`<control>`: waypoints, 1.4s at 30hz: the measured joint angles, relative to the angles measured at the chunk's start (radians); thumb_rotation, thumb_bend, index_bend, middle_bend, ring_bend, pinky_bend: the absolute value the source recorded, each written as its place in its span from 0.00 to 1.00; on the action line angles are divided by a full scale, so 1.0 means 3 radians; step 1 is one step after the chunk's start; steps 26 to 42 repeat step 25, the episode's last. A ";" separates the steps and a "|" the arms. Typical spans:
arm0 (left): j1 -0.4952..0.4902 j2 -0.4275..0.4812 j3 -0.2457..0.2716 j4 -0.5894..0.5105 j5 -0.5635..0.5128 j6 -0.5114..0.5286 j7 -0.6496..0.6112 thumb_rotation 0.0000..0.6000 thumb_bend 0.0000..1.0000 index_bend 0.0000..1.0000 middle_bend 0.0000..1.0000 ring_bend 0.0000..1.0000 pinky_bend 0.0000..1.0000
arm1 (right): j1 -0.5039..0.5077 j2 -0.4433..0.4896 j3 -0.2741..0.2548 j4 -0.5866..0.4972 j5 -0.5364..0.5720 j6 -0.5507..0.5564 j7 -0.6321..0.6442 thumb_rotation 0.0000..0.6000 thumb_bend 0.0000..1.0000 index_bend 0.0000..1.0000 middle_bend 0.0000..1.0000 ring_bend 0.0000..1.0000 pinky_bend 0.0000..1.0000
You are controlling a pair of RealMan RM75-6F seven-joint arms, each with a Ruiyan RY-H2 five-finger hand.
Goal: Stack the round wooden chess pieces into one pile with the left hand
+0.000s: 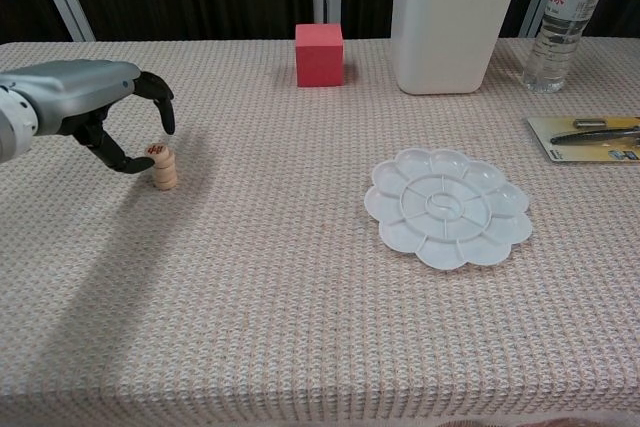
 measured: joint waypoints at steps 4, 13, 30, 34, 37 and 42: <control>0.0023 0.0086 0.0007 -0.0175 0.0023 0.0063 0.0020 1.00 0.30 0.24 0.09 0.00 0.00 | -0.0005 0.0007 -0.0002 0.0010 -0.0002 0.0006 0.0018 1.00 0.15 0.00 0.00 0.00 0.00; 0.0375 0.0399 0.0305 -0.0193 0.1246 0.0578 -0.0528 1.00 0.21 0.08 0.06 0.00 0.00 | -0.0032 -0.0024 -0.0028 0.0121 0.0005 0.0002 0.0006 1.00 0.13 0.00 0.00 0.00 0.00; 0.1547 0.0996 0.1049 0.0534 0.2573 0.1690 -0.1413 0.97 0.11 0.08 0.08 0.00 0.00 | -0.0103 -0.0125 -0.0018 0.0217 -0.0073 0.0212 -0.0160 1.00 0.12 0.00 0.00 0.00 0.00; 0.1547 0.0996 0.1049 0.0534 0.2573 0.1690 -0.1413 0.97 0.11 0.08 0.08 0.00 0.00 | -0.0103 -0.0125 -0.0018 0.0217 -0.0073 0.0212 -0.0160 1.00 0.12 0.00 0.00 0.00 0.00; 0.1547 0.0996 0.1049 0.0534 0.2573 0.1690 -0.1413 0.97 0.11 0.08 0.08 0.00 0.00 | -0.0103 -0.0125 -0.0018 0.0217 -0.0073 0.0212 -0.0160 1.00 0.12 0.00 0.00 0.00 0.00; 0.1547 0.0996 0.1049 0.0534 0.2573 0.1690 -0.1413 0.97 0.11 0.08 0.08 0.00 0.00 | -0.0103 -0.0125 -0.0018 0.0217 -0.0073 0.0212 -0.0160 1.00 0.12 0.00 0.00 0.00 0.00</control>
